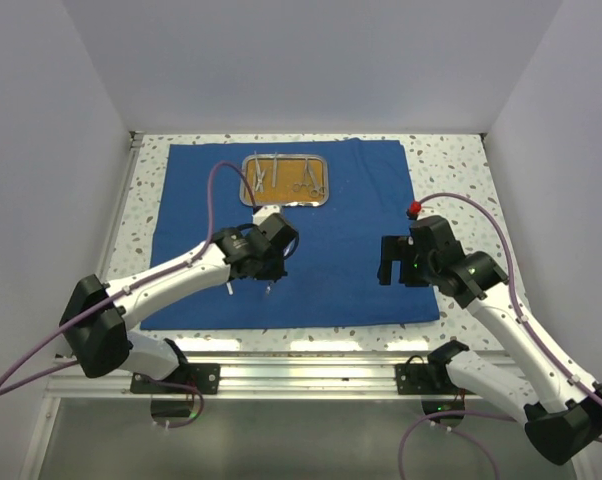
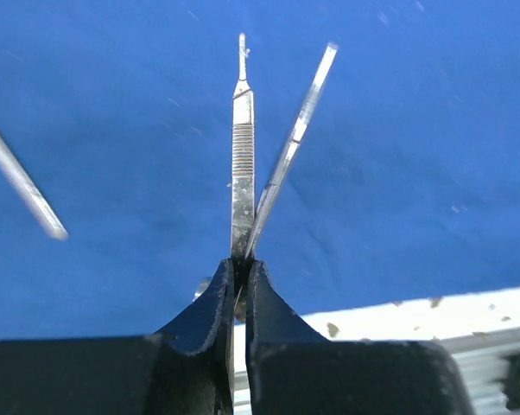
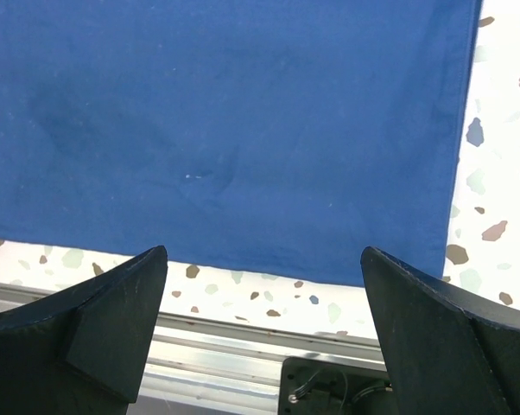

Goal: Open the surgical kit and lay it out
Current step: Place the medical item in the surgical kit.

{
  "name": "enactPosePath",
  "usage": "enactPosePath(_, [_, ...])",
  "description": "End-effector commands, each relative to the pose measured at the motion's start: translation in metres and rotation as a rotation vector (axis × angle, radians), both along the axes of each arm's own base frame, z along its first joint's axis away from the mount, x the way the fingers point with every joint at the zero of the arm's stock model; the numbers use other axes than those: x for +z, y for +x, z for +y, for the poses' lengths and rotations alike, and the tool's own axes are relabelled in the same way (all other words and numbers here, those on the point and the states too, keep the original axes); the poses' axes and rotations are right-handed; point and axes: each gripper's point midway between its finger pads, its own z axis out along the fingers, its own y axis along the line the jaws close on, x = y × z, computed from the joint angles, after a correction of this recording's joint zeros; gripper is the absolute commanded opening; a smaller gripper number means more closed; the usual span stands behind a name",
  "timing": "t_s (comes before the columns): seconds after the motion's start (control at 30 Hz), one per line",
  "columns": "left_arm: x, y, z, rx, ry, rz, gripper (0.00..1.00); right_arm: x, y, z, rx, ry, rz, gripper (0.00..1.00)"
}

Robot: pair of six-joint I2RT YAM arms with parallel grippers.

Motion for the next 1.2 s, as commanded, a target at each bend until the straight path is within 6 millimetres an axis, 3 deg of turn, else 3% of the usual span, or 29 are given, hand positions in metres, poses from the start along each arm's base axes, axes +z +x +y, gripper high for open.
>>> enactPosePath(0.0, [-0.004, -0.014, -0.022, 0.048, -0.102, -0.006, 0.0, 0.002, -0.002, 0.006, 0.033, 0.034, -0.007, 0.98])
enactPosePath(0.13, [-0.005, -0.009, -0.055, 0.025, -0.261, -0.029, 0.0, 0.001, -0.004, 0.01, 0.053, 0.045, 0.001, 0.99])
enactPosePath(0.27, [-0.019, -0.001, -0.058, 0.075, -0.252, -0.034, 0.0, 0.003, -0.006, 0.01, 0.057, 0.05, 0.002, 0.98])
enactPosePath(0.37, [-0.037, 0.002, -0.058, 0.096, -0.221, -0.02, 0.31, 0.006, -0.008, 0.009, 0.057, 0.059, -0.011, 0.98])
enactPosePath(0.4, [-0.047, 0.003, -0.062, 0.089, -0.219, -0.01, 0.5, 0.007, -0.008, 0.009, 0.057, 0.061, -0.015, 0.98])
enactPosePath(0.5, [-0.065, -0.001, -0.069, 0.074, -0.19, 0.056, 0.88, 0.009, -0.009, 0.009, 0.059, 0.064, -0.02, 0.98])
enactPosePath(0.6, [-0.062, 0.001, -0.067, 0.084, -0.149, 0.071, 0.98, 0.011, -0.008, 0.009, 0.059, 0.067, -0.03, 0.98])
enactPosePath(0.7, [-0.045, 0.008, -0.061, 0.098, -0.116, 0.029, 0.99, 0.011, -0.008, 0.009, 0.057, 0.071, -0.037, 0.98])
enactPosePath(0.87, [-0.039, 0.013, -0.058, 0.083, -0.076, 0.017, 0.96, 0.011, -0.005, 0.009, 0.055, 0.072, -0.049, 0.99])
enactPosePath(0.97, [-0.04, 0.021, -0.06, 0.076, -0.061, 0.012, 0.89, 0.01, -0.003, 0.011, 0.054, 0.077, -0.053, 0.98])
enactPosePath(1.17, [-0.052, 0.036, -0.041, 0.121, 0.042, 0.017, 0.71, 0.008, 0.0, 0.008, 0.034, 0.06, -0.051, 0.98])
